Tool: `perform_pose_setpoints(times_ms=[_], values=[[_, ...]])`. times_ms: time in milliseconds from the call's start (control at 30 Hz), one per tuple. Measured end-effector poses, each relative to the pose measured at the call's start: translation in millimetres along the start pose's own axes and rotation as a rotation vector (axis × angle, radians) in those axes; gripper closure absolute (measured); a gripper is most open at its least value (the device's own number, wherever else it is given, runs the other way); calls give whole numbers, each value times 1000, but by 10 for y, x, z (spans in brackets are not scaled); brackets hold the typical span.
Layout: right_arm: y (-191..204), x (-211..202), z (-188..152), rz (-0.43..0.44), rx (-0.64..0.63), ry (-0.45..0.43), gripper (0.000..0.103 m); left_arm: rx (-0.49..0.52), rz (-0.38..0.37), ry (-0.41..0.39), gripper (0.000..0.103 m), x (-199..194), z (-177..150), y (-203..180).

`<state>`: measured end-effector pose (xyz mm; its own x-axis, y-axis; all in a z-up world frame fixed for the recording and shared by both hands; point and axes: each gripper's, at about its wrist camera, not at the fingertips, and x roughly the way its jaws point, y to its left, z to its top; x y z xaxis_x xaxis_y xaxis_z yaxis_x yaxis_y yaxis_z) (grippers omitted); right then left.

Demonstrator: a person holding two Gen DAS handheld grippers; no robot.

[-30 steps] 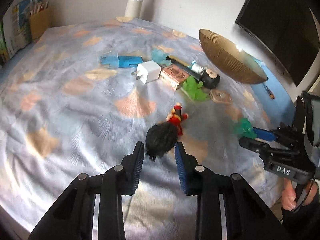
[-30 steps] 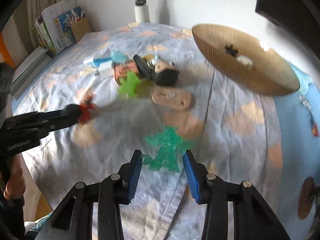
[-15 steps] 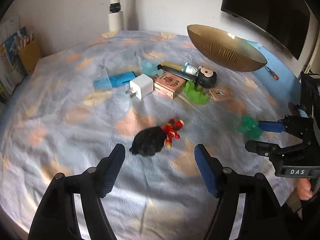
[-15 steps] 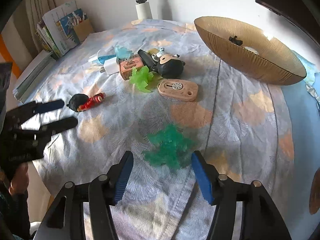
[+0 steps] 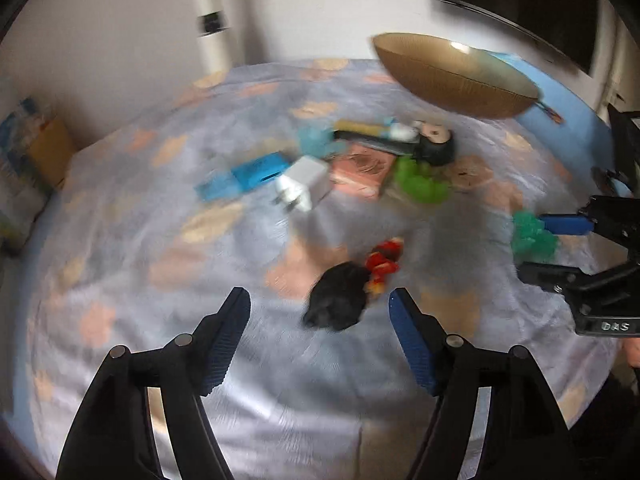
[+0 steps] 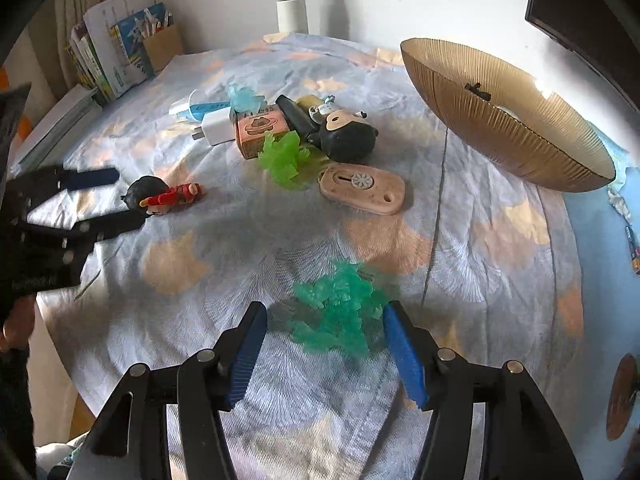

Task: Organize rigid objects
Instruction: 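Grasp the black-haired doll with the left tool while the right tool grasps the green translucent figure, then carry both figures over the amber bowl and open both tools to drop them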

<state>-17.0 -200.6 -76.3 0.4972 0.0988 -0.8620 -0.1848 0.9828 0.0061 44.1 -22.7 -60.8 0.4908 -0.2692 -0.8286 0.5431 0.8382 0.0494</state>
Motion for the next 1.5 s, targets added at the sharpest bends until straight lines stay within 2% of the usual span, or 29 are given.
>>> perform_pose_setpoints(times_ms=[67,100,167,200,267,433,600,667,733,833,1000,1133,1233,1267,1300,1333,1367,1433,1500], values=[[14,-1,5,-21,1,-7,54,66,-25,28,33,74,7,-96],[9,-8,2,-25,5,-10,61,95,-35,26,34,91,-3,-160],[-13,-29,-7,-16,18,-12,62,106,-32,18,58,114,4,-231],[-20,-41,-15,-13,22,-15,63,100,-9,20,66,128,20,-249],[-33,-70,-15,-12,32,-26,64,70,-8,14,66,117,61,-259],[-182,-411,113,-4,70,-108,64,32,21,-110,66,-259,276,-321],[-532,-977,461,-72,119,-230,64,-76,13,-316,66,-801,882,-385],[-710,-1151,655,-87,161,-258,64,-96,2,-365,66,-878,1132,-467],[-886,-1296,814,-116,197,-294,64,-112,-21,-367,66,-806,1366,-573],[-1131,-1344,926,-146,268,-317,63,-115,-57,-318,66,-510,1617,-773],[-1500,-949,885,-135,401,-203,63,-66,-124,-235,66,4,1771,-1113],[-1601,-801,880,-159,415,-191,63,-60,-123,-215,66,215,1898,-1237],[-1657,-746,940,-190,400,-186,63,-61,-130,-227,62,237,1918,-1249],[-1668,-705,966,-200,387,-176,63,-61,-116,-236,54,222,1915,-1250],[-1660,-658,986,-221,367,-151,62,-61,-108,-240,51,199,1915,-1239],[-1645,-625,998,-249,349,-134,61,-64,-107,-238,42,175,1914,-1209],[-1643,-628,991,-267,343,-138,61,-71,-110,-244,38,129,1908,-1167],[-1658,-706,965,-279,357,-161,58,-102,-103,-281,38,-75,1818,-1003],[-1679,-886,925,-251,390,-198,58,-130,-90,-309,38,-265,1726,-854]])
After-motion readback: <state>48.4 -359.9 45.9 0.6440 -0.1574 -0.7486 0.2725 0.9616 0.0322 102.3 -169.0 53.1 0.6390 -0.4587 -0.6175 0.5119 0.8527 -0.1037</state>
